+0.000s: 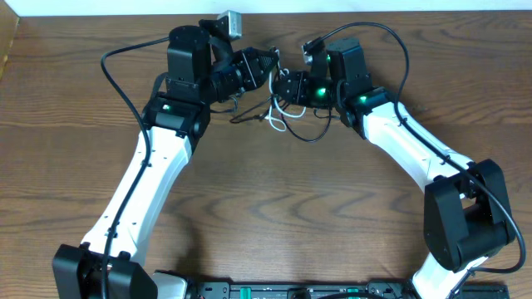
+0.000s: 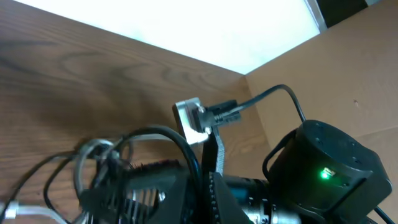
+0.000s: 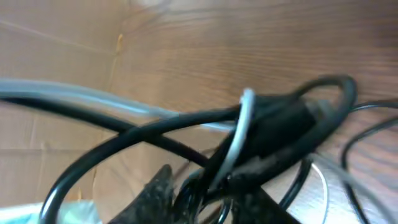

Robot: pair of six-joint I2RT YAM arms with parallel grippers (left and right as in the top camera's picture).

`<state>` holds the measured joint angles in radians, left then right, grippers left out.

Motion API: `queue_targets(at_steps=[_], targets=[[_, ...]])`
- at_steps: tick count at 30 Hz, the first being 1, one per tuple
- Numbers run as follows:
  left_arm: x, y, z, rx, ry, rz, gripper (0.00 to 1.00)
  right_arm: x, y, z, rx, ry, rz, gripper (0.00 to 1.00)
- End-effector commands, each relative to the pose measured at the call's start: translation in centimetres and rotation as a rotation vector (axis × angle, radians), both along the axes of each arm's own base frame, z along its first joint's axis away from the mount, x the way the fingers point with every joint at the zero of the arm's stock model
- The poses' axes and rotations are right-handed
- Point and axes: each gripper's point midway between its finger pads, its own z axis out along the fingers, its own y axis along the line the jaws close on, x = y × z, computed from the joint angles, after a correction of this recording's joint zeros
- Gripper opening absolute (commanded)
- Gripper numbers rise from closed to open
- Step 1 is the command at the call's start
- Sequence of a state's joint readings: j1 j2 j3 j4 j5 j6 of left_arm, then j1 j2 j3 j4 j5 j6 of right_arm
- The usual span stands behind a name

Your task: Untangle cables

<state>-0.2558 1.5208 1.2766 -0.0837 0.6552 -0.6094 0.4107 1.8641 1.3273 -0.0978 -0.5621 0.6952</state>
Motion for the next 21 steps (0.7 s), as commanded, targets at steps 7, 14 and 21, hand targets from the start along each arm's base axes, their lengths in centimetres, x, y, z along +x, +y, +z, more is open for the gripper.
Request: queue_targets(at_steps=[7,14,21], targets=[[0.2,0.4,0.7,-0.015,-0.012,0.007,0.08,1.5,-5.5,-3.0,-0.183,0.027,-0.128,0.01],[0.8,2.2,0.5,-0.012,-0.001,0.043,0.08,2.8,-13.6,-5.2,-0.345,0.045,-0.208,0.01],[-1.2,4.2,-5.3,0.187,0.165,0.072,0.07,1.0,-11.3,-1.7,-0.166,-0.129,0.14,0.01]])
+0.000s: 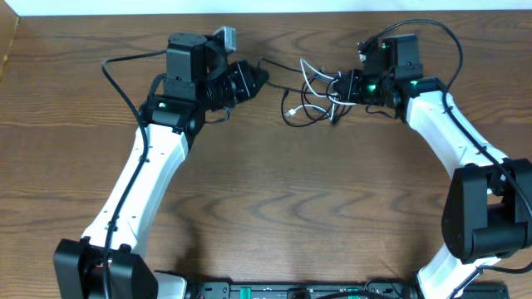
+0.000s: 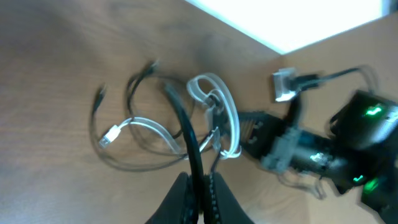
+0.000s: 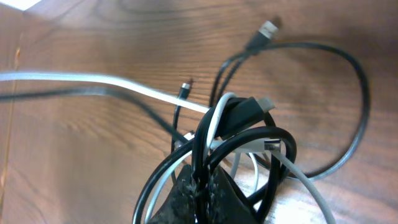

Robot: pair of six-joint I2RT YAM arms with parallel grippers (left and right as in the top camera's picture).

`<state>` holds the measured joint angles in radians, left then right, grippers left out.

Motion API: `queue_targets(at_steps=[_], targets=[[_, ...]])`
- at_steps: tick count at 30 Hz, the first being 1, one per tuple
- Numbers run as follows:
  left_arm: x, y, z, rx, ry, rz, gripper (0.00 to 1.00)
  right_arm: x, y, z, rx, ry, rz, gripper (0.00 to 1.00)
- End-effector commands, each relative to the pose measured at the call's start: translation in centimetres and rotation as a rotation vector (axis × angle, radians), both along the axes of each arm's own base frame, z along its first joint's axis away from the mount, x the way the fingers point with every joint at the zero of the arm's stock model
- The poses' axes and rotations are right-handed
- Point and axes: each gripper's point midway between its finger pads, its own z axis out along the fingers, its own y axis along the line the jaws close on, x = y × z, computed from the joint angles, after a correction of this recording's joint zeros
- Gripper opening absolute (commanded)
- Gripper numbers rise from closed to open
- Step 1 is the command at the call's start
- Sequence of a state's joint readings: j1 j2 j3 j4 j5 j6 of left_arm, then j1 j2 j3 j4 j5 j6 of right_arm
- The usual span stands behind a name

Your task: Untangle cables

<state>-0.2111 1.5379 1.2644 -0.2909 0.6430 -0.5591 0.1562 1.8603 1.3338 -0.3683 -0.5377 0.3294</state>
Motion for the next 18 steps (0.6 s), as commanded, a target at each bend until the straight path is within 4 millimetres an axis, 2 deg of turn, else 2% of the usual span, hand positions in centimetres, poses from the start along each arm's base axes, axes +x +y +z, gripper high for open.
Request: queue_targets(at_steps=[1,6,7,8,11,15,18], targets=[[-0.4,2.0,-0.7,0.119,-0.008,0.028,0.07,-1.3,1.8,3.1,0.103,-0.102,0.223,0.01],[-1.7,3.7,-3.4,0.262,0.059,0.037,0.07,-1.9,2.3,9.3,0.194,-0.106,0.275,0.01],[-2.0,4.6,-4.2,0.311,0.09,0.07,0.08,-2.0,2.3,11.2,0.193,-0.109,0.275,0.01],[-2.0,5.0,-4.5,0.331,0.101,0.085,0.08,-2.0,2.3,11.8,0.193,-0.112,0.275,0.01],[-2.7,7.3,-6.0,0.444,0.161,0.152,0.07,-2.3,2.3,15.9,0.185,-0.159,0.289,0.01],[-3.7,10.0,-7.9,0.578,0.221,0.227,0.07,-2.5,2.1,19.1,0.164,-0.209,0.3,0.01],[-4.2,10.9,-9.0,0.624,0.244,0.248,0.07,-2.2,0.9,19.5,0.076,-0.213,0.249,0.01]])
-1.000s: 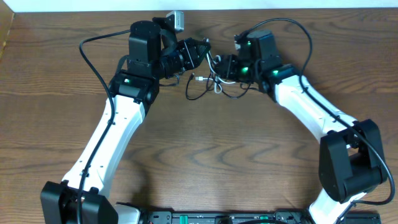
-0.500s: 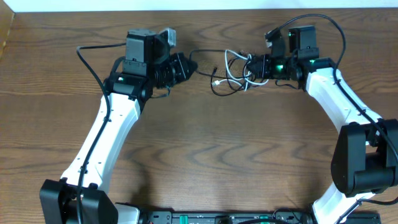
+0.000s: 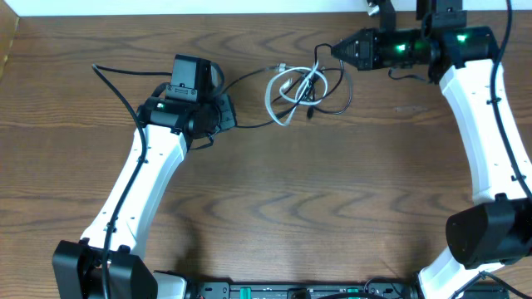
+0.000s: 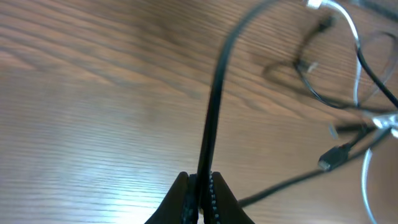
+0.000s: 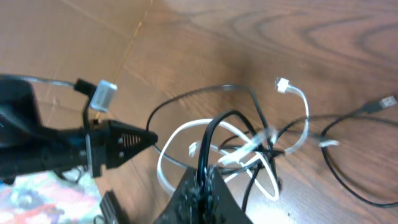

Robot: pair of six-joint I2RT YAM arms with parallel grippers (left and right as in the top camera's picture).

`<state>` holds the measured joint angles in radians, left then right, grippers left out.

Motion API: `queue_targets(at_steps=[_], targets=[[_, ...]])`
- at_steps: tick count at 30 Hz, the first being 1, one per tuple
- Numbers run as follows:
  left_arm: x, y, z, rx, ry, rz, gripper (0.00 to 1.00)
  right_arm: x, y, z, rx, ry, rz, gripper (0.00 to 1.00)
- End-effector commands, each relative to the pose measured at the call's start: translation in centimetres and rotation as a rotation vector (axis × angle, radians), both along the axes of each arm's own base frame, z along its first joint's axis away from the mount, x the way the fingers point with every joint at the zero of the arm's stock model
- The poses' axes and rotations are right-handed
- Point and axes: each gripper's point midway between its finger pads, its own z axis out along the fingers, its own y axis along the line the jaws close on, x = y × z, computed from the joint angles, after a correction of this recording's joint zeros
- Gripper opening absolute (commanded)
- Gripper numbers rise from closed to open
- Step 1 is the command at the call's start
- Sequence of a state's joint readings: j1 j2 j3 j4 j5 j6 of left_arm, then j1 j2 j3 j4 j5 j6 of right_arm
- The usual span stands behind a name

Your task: Untangle cables

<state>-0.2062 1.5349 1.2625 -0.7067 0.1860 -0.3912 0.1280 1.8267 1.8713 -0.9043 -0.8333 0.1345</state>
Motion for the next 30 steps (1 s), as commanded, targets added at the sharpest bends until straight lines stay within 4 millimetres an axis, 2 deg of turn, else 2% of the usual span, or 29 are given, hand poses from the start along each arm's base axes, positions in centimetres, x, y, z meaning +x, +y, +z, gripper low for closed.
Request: queue_targets(at_steps=[1,4,5,8,14,15,18,21,23,24,25,26,27,29,30], targets=[[-0.6,2.6,-1.1,0.126,0.004,0.049,0.07,0.4,-1.9,2.0,-0.099,-0.081,-0.066,0.01],[-1.3,2.8,-3.0,0.141,0.052,0.044,0.07,0.9,-4.0,1.5,-0.222,-0.07,-0.164,0.01],[-1.5,2.8,-3.7,0.145,0.074,0.043,0.07,1.2,-5.5,1.5,-0.294,-0.074,-0.226,0.01],[-1.8,2.9,-5.4,0.159,0.129,0.038,0.08,1.4,-8.1,2.7,-0.397,-0.102,-0.327,0.01],[-2.0,3.4,-9.3,0.209,0.235,0.039,0.07,0.4,-13.8,9.8,-0.421,-0.234,-0.511,0.01],[-2.1,3.5,-9.9,0.219,0.25,0.041,0.07,0.0,-15.2,11.2,-0.404,-0.261,-0.542,0.01],[-2.2,3.8,-11.0,0.239,0.276,0.043,0.07,-1.1,-17.8,13.7,-0.316,-0.301,-0.567,0.01],[-1.9,3.7,-11.6,0.239,0.281,0.042,0.07,-1.9,-19.2,14.6,-0.233,-0.305,-0.552,0.01],[-1.6,3.5,-11.6,0.23,0.27,0.04,0.08,-2.1,-20.0,14.1,-0.215,-0.284,-0.547,0.01],[-1.1,3.1,-11.4,0.21,0.25,0.031,0.09,-2.2,-19.7,13.1,-0.219,-0.257,-0.512,0.01],[-0.7,2.0,-10.9,0.163,0.224,-0.026,0.14,-2.2,-19.3,12.4,-0.226,-0.243,-0.487,0.04],[-0.2,0.7,-10.0,0.104,0.193,-0.081,0.17,-2.1,-18.8,11.6,-0.238,-0.227,-0.46,0.12],[0.3,-0.6,-8.9,0.052,0.157,-0.122,0.24,-2.0,-18.4,11.0,-0.245,-0.216,-0.44,0.24],[1.3,-3.1,-6.1,-0.041,0.056,-0.189,0.28,-1.7,-17.7,9.9,-0.252,-0.191,-0.406,0.46],[1.5,-4.0,-5.0,-0.071,0.017,-0.215,0.3,-1.6,-17.6,9.7,-0.252,-0.186,-0.402,0.51]])
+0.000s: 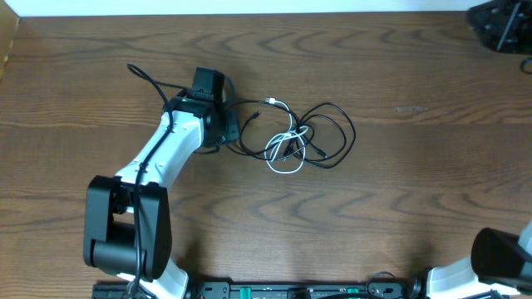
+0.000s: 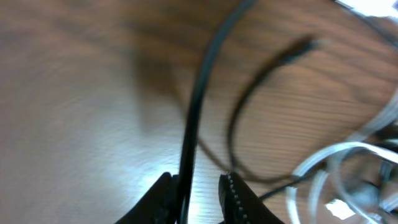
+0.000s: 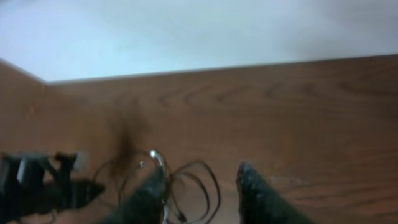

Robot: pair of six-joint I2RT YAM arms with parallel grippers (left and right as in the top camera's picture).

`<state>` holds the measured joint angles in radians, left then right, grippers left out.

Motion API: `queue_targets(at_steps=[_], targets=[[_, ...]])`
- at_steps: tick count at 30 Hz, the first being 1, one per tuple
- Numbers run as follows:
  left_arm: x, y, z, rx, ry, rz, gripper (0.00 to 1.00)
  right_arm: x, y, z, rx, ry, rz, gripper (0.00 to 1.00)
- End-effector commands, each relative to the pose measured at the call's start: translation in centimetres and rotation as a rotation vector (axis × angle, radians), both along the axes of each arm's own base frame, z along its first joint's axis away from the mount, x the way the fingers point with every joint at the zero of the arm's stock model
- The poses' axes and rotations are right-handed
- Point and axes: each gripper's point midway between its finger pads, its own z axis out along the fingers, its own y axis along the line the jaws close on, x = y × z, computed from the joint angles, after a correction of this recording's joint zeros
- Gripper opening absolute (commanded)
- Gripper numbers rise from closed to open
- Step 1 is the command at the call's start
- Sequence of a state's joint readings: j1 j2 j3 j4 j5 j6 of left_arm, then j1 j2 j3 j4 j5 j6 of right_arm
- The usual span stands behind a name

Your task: Untangle cables

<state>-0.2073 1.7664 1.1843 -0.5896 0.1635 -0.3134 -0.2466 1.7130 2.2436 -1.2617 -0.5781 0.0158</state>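
Note:
The tangle lies on the wooden table: a white cable looped through a thin black cable. My left gripper sits just left of it. Its fingers stand a little apart, open, with a black cable still running between them against the left finger. Raised well above the table, my right gripper stands wide open and empty, looking down at the tangle. In the overhead view only a dark part of the right arm shows at the top right corner.
The table's back edge meets a white wall. A thin black lead trails from the left arm. A low black rail runs along the front edge.
My right gripper has let go of the black cable and now sits far off at the top right, open. The bundle lies lower on the table. My left fingers have parted beside it.
Both grippers were close together at the tangle near the table's back. Then they stood apart, each shut on a black cable, and later farther apart with the bundle stretched between them. Now both are open and the bundle rests loosely spread on the table.

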Motion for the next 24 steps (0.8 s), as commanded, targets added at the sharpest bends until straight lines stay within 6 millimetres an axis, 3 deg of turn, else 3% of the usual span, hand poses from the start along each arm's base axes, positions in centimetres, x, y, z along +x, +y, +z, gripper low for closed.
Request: queue_targets(at_steps=[1,3,5,8,10,17,24], targets=[[1.3,-5.4,6.2,-0.211,-0.181,-0.187,0.33,0.7,1.7,-1.4,0.002,0.022,0.091,0.55],[1.6,-7.7,8.0,-0.258,-0.258,-0.267,0.51,1.1,2.0,-1.9,0.005,0.031,0.099,0.59],[1.7,-9.3,8.5,-0.264,-0.296,-0.316,0.65,1.3,2.1,-2.3,0.002,0.037,0.107,0.61],[1.1,-11.2,7.4,-0.231,-0.298,-0.399,0.74,1.7,1.6,-3.1,-0.015,0.058,0.086,0.63],[0.4,-12.3,5.6,-0.216,-0.257,-0.45,0.78,2.0,1.5,-3.4,-0.021,0.063,0.088,0.64],[-0.2,-12.8,1.9,-0.178,-0.175,-0.47,0.81,2.1,1.4,-3.6,-0.019,0.069,0.088,0.65],[1.2,-12.7,3.1,-0.15,-0.254,-0.506,0.8,2.0,1.5,-3.8,-0.018,0.077,0.088,0.66]])
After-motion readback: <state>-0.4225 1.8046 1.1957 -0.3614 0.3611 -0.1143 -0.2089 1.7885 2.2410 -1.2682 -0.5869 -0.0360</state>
